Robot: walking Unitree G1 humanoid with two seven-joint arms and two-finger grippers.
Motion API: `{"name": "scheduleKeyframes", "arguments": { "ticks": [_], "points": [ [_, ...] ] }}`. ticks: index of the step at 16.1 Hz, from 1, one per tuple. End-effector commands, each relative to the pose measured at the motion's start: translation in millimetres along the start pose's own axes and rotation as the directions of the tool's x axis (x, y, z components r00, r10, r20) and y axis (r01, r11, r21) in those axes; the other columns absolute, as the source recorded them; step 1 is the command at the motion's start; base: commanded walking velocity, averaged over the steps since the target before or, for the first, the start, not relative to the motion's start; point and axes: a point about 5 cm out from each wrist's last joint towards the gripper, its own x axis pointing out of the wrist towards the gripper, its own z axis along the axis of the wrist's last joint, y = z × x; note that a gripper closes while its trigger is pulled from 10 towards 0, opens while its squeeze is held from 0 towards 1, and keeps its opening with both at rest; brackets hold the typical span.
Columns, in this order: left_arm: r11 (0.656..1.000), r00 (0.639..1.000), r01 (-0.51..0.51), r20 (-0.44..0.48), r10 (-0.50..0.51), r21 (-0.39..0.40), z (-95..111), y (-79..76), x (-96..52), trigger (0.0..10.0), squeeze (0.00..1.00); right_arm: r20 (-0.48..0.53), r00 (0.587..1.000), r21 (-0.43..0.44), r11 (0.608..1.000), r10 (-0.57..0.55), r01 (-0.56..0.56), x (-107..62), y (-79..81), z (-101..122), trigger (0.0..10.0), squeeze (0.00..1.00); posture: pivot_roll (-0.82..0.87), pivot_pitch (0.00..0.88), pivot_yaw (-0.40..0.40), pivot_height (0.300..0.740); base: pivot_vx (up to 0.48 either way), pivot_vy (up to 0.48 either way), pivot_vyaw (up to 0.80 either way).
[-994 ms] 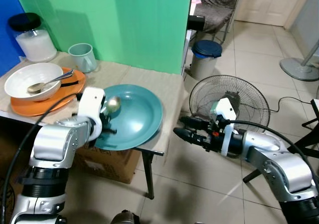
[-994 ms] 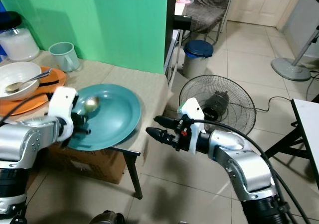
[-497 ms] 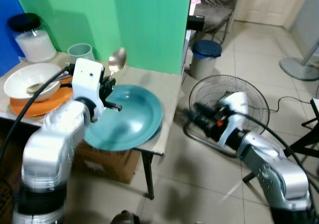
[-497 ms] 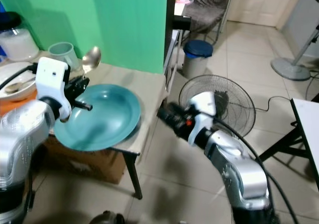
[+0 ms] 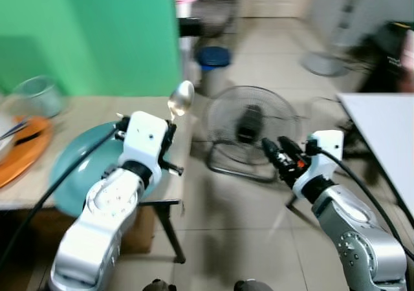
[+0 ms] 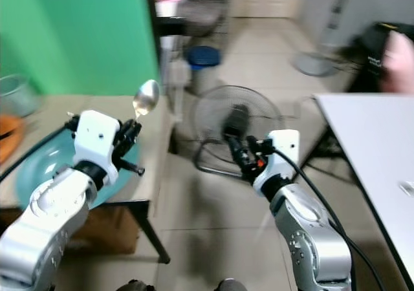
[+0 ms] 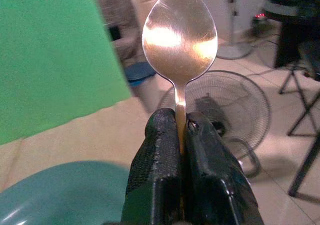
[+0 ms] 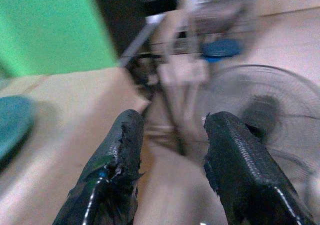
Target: Setting the table
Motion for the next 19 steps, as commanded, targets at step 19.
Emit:
{"name": "scheduleKeyframes", "arguments": {
  "ticks": [19],
  "points": [
    [0.95, 0.95, -0.312, -0.004, 0.312, -0.029, -21.3, 40.4, -27.0, 10.0, 0.0, -0.06, 0.996, -0.042, 0.997, -0.069, 0.067, 12.2, 4.2, -8.7, 10.0, 0.0, -0.07, 0.002, 0.025, 0.74, 0.0, 0.0, -0.63]
  ]
}}
